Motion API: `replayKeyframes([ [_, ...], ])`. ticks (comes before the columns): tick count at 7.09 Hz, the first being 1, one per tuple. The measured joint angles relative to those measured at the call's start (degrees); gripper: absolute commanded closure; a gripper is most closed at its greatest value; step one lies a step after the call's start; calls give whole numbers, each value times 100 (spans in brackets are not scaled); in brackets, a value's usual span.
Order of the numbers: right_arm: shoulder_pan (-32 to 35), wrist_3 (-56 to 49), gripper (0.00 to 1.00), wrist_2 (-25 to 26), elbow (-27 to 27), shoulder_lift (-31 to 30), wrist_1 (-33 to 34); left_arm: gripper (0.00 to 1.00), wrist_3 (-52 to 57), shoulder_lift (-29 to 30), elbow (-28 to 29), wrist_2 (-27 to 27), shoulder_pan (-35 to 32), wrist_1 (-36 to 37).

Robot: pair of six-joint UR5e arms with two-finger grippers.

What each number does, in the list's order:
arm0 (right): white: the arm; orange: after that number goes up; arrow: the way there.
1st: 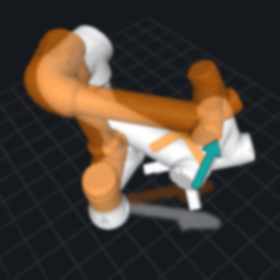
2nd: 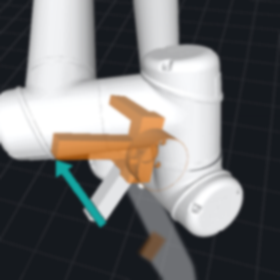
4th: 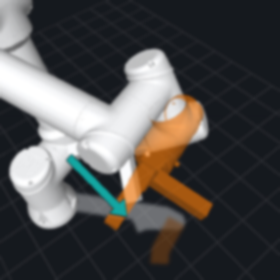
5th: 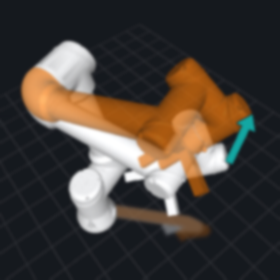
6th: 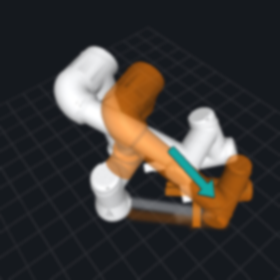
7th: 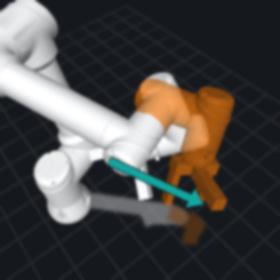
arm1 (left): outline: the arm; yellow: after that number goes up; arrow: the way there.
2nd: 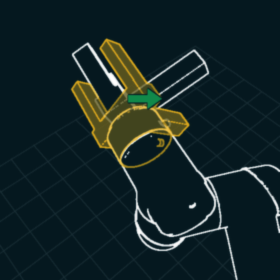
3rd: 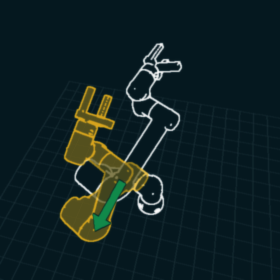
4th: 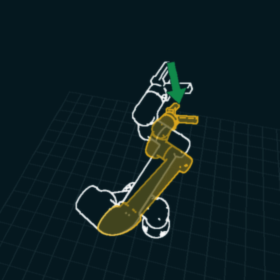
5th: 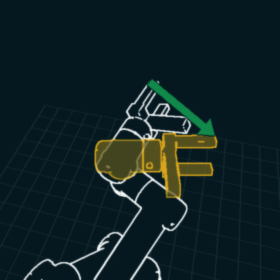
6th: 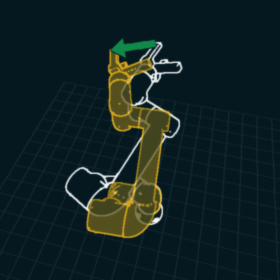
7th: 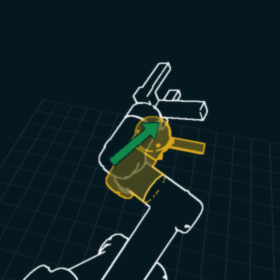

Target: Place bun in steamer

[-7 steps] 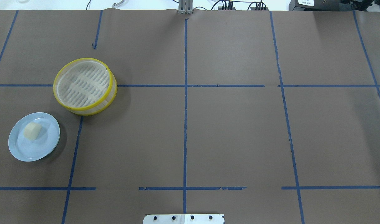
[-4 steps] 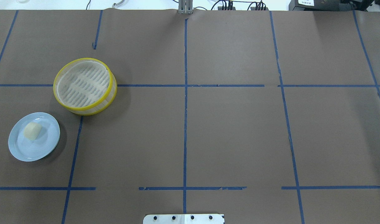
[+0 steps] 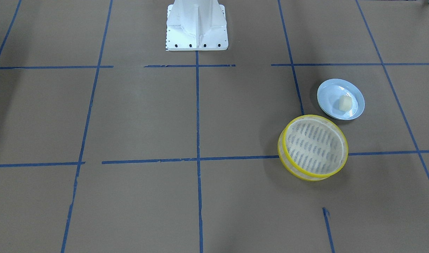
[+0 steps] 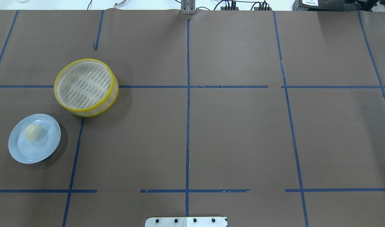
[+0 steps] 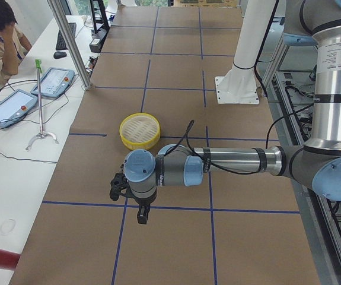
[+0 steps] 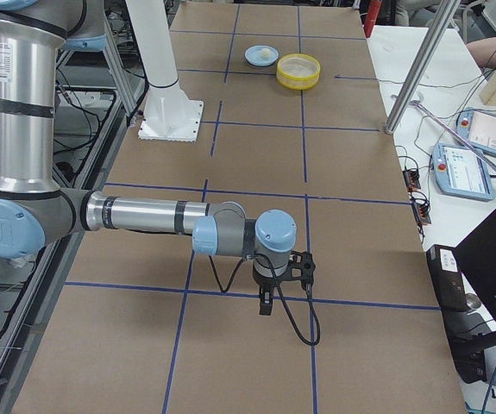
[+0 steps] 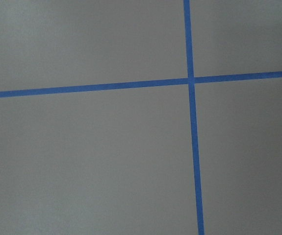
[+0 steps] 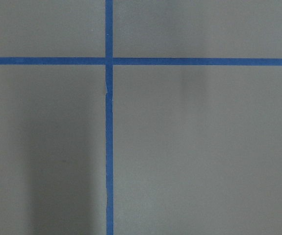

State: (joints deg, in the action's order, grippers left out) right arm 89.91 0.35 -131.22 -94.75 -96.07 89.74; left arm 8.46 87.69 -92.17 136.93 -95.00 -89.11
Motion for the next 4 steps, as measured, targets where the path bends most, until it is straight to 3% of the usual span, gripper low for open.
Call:
replayKeyframes([
  [2,0,0,0,0,0,0,0,0,-173,-26,22,78,14,-150],
  [4,0,0,0,0,0,0,0,0,-342,-27,139,57,184,-1069],
])
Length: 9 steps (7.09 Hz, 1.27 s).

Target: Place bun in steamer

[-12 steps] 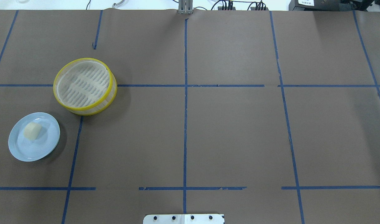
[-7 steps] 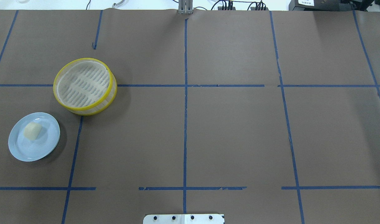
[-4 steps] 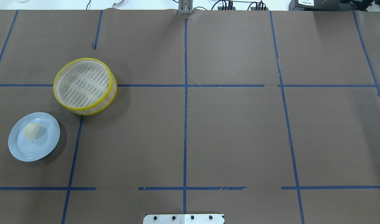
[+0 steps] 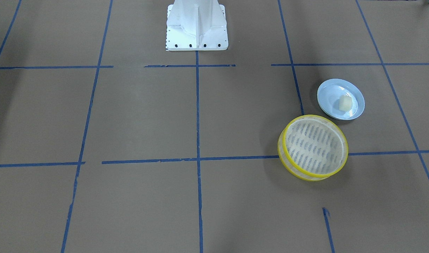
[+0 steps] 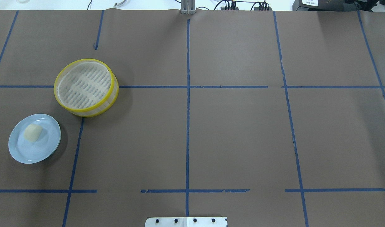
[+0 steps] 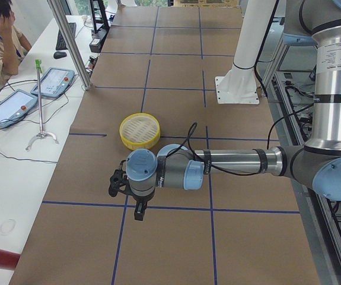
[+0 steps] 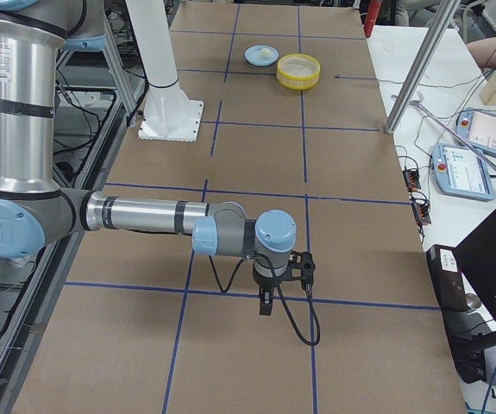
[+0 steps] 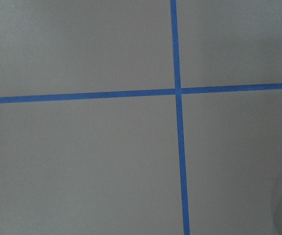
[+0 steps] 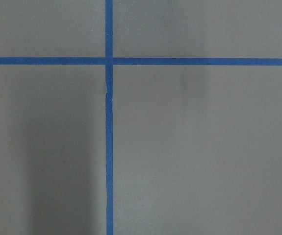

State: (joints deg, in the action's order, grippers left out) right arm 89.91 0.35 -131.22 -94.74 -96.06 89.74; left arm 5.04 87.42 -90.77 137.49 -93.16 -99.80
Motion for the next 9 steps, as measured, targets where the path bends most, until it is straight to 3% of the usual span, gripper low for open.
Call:
replayKeyframes([
  [2,0,0,0,0,0,0,0,0,-1222,-8,-22,-150,666,-1042],
  [4,0,0,0,0,0,0,0,2,-2943,-48,-223,-634,1852,-2026],
  [6,0,0,0,0,0,0,0,2,-4319,-210,-730,-1361,3051,-2239],
  [9,0,0,0,0,0,0,0,4,-5109,-292,-964,-1614,4078,-2112],
])
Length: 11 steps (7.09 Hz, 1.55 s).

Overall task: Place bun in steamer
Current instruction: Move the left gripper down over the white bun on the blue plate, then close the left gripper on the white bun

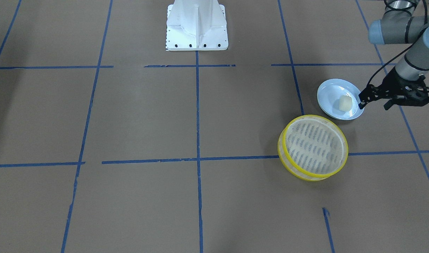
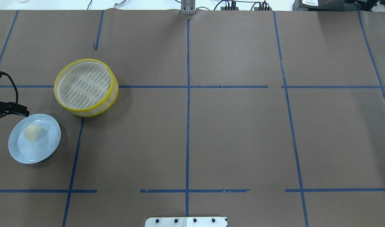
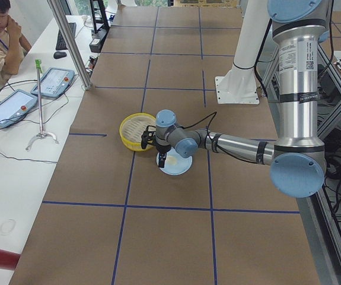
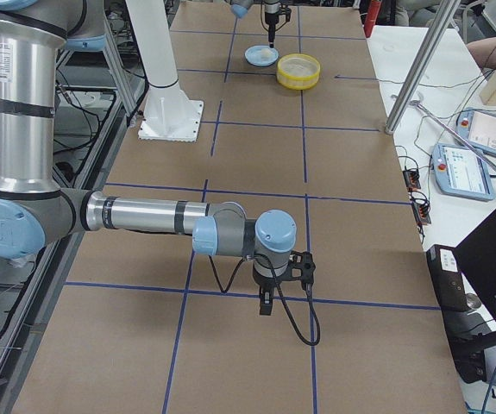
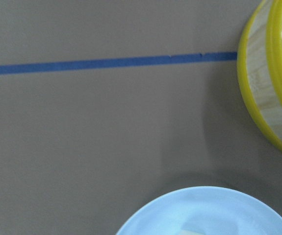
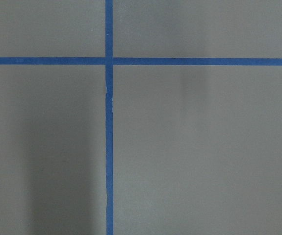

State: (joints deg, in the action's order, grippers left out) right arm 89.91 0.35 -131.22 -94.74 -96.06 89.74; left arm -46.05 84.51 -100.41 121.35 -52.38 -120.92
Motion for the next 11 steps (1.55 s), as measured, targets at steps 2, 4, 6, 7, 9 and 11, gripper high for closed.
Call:
replayKeyframes([
  [2,0,0,0,0,0,0,0,6,-28,29,39,-11,252,-16],
  [4,0,0,0,0,0,0,0,8,-13,74,130,-35,403,-31],
  [6,0,0,0,0,0,0,0,23,-10,92,210,-41,453,-39],
  [7,0,0,0,0,0,0,0,37,-10,109,225,-39,460,-40],
  [9,0,0,0,0,0,0,0,52,-11,146,263,-39,461,-31],
  [11,0,0,0,0,0,0,0,52,-17,144,282,-42,464,-26],
])
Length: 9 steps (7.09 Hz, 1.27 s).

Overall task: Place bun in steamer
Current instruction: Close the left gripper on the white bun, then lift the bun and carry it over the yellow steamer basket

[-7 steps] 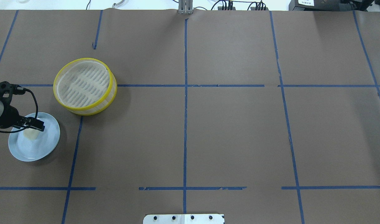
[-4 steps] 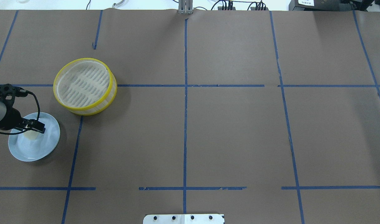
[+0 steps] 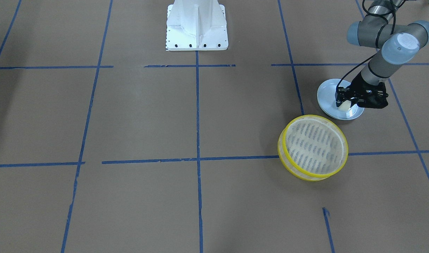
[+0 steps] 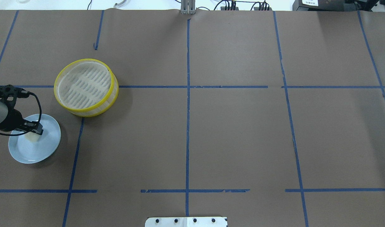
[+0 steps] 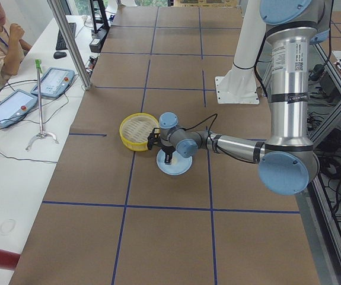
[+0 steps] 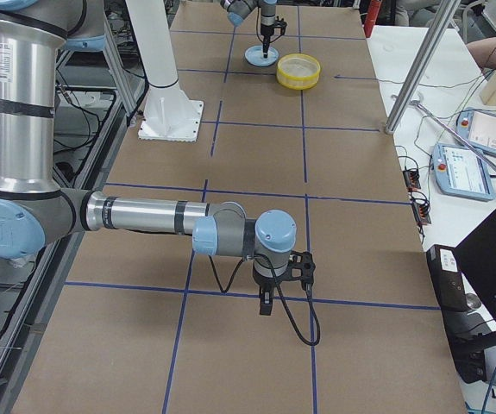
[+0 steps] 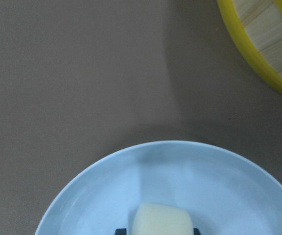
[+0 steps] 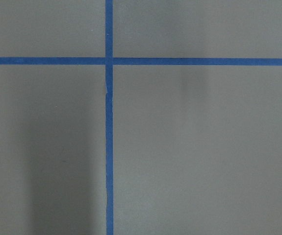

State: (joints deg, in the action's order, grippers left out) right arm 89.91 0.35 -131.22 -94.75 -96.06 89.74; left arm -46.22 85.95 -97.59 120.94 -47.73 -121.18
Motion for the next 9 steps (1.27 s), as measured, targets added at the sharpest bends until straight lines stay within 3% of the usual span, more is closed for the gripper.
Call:
replayKeyframes([
  [3,0,0,0,0,0,0,0,66,-15,-26,-154,17,-34,6],
  [6,0,0,0,0,0,0,0,62,-80,-19,-873,307,-431,35],
  [8,0,0,0,0,0,0,0,63,-504,550,-927,929,-1030,41],
  [9,0,0,0,0,0,0,0,63,-961,1095,-559,1025,-1134,42],
])
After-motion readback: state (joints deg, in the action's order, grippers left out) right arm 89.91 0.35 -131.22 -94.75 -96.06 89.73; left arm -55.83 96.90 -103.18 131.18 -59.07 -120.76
